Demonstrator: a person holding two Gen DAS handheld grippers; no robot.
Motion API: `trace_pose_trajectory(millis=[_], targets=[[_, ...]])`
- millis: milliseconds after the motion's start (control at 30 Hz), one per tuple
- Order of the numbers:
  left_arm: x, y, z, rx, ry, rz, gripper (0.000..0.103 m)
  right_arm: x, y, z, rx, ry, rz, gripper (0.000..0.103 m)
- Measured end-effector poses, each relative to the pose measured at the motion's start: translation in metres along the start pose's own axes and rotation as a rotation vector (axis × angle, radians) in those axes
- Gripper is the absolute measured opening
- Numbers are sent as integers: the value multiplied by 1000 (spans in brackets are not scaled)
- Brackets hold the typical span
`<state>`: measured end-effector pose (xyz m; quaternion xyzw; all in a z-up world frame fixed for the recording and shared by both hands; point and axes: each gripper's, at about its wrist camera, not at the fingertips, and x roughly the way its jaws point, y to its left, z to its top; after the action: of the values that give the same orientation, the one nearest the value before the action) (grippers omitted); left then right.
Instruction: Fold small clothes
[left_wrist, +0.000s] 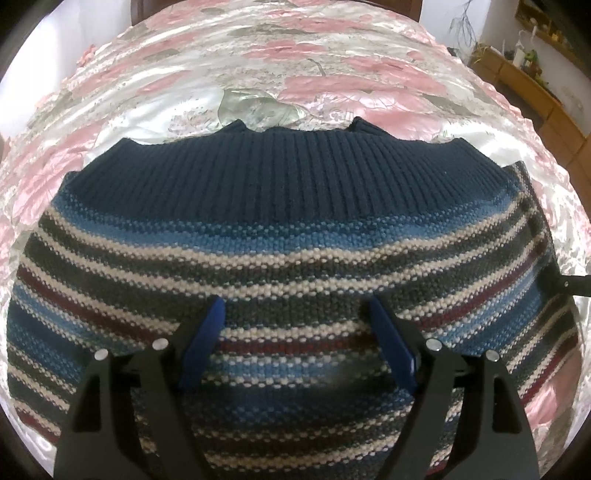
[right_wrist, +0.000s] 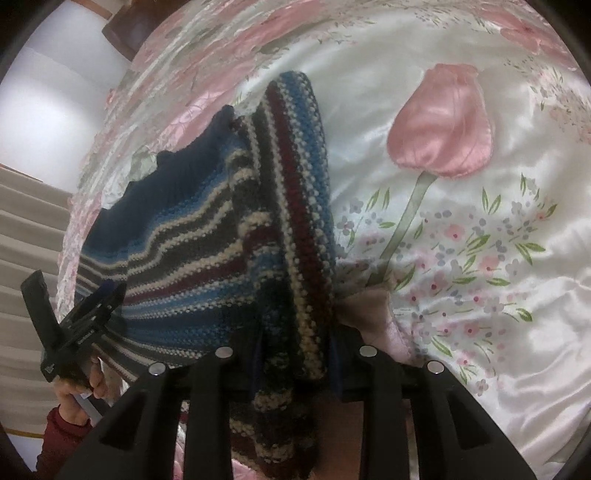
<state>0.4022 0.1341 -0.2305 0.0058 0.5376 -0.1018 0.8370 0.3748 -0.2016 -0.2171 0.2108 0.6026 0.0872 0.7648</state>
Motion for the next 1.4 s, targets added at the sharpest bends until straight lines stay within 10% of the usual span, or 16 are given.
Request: trace_pose_trajectory(millis=[600, 733, 1400], targets=[[-21, 18, 9, -7, 11, -2, 77, -11, 22, 9, 57, 11, -83, 32], [-36, 52, 8, 22, -26, 98, 77, -25, 39, 11, 44, -2, -52, 31], [-13, 109, -1, -43, 16, 80, 79, 25, 219, -9, -271, 98, 85, 15]])
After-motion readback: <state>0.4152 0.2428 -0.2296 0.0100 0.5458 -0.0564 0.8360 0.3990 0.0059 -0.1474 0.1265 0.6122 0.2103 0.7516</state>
